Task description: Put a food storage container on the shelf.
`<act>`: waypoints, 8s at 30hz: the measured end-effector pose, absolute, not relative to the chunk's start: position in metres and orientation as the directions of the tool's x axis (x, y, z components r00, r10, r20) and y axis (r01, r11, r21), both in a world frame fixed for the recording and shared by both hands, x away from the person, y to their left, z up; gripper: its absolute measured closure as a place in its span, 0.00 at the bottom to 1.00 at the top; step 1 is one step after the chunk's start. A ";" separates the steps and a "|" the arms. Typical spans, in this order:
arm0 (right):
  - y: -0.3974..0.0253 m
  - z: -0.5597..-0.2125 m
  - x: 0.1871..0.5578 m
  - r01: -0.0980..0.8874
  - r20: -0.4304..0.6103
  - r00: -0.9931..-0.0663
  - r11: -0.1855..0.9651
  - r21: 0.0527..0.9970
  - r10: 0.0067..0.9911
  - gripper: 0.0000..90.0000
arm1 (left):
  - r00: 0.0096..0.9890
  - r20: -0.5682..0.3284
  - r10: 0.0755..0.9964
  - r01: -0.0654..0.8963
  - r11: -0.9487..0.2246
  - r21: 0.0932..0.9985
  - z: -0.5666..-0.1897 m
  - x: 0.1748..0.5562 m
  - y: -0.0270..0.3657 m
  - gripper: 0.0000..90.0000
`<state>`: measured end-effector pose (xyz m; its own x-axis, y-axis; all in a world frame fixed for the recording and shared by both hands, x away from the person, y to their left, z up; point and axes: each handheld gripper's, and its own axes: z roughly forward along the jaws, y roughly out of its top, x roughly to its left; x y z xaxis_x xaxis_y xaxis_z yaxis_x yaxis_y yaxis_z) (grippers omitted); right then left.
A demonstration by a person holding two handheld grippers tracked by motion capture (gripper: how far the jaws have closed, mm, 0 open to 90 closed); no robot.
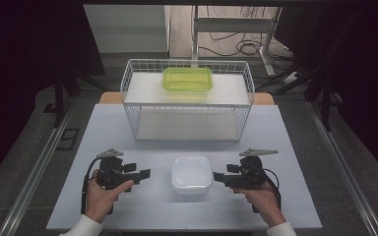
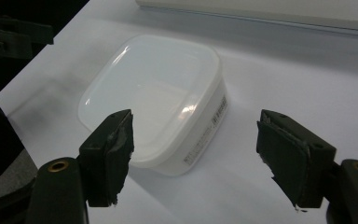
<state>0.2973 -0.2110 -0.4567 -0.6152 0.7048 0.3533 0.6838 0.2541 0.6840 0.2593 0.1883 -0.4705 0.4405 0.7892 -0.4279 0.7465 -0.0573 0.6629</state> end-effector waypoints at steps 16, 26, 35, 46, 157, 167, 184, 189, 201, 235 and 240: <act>-0.200 -0.458 0.313 0.740 0.450 -0.591 0.227 0.634 0.669 0.41 | 0.439 -0.531 0.725 0.793 -0.035 0.608 -0.478 0.282 0.160 0.32; -0.197 -0.466 0.321 0.760 0.479 -0.577 0.219 0.612 0.662 0.46 | 0.398 -0.617 0.679 0.838 0.004 0.545 -0.490 0.293 0.146 0.37; -0.199 -0.472 0.321 0.772 0.499 -0.566 0.212 0.599 0.656 0.50 | 0.396 -0.643 0.655 0.846 0.013 0.533 -0.492 0.295 0.139 0.42; -0.198 -0.478 0.325 0.798 0.545 -0.547 0.200 0.568 0.635 0.56 | 0.384 -0.673 0.633 0.867 0.004 0.498 -0.504 0.300 0.133 0.47; -0.197 -0.357 0.331 0.645 0.481 -0.650 0.093 0.758 0.588 0.86 | 0.551 -0.617 0.562 0.726 0.042 0.687 -0.372 0.311 0.148 0.90; -0.190 -0.342 0.345 0.629 0.477 -0.666 0.087 0.773 0.573 0.86 | 0.564 -0.604 0.563 0.708 0.046 0.704 -0.355 0.323 0.156 0.90; -0.182 -0.310 0.360 0.598 0.464 -0.695 0.083 0.797 0.550 0.86 | 0.570 -0.597 0.565 0.690 0.066 0.721 -0.325 0.336 0.166 0.89; -0.180 -0.304 0.365 0.598 0.466 -0.694 0.079 0.798 0.548 0.86 | 0.570 -0.596 0.565 0.688 0.068 0.722 -0.318 0.341 0.167 0.89; -0.180 -0.291 0.381 0.592 0.473 -0.695 0.058 0.804 0.541 0.86 | 0.578 -0.595 0.558 0.677 0.078 0.731 -0.300 0.357 0.169 0.89; -0.180 -0.250 0.432 0.596 0.492 -0.682 0.021 0.803 0.541 0.86 | 0.585 -0.590 0.557 0.660 0.096 0.745 -0.254 0.409 0.170 0.90; -0.180 -0.250 0.447 0.604 0.498 -0.672 0.017 0.797 0.548 0.86 | 0.572 -0.604 0.555 0.674 0.102 0.732 -0.256 0.425 0.169 0.90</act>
<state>0.4467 -0.1796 -0.2502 -0.6725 0.5479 0.4976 0.6036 0.0169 0.7971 0.4246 0.1692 -0.2563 0.5718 0.5549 -0.6043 0.6740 0.1022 0.7316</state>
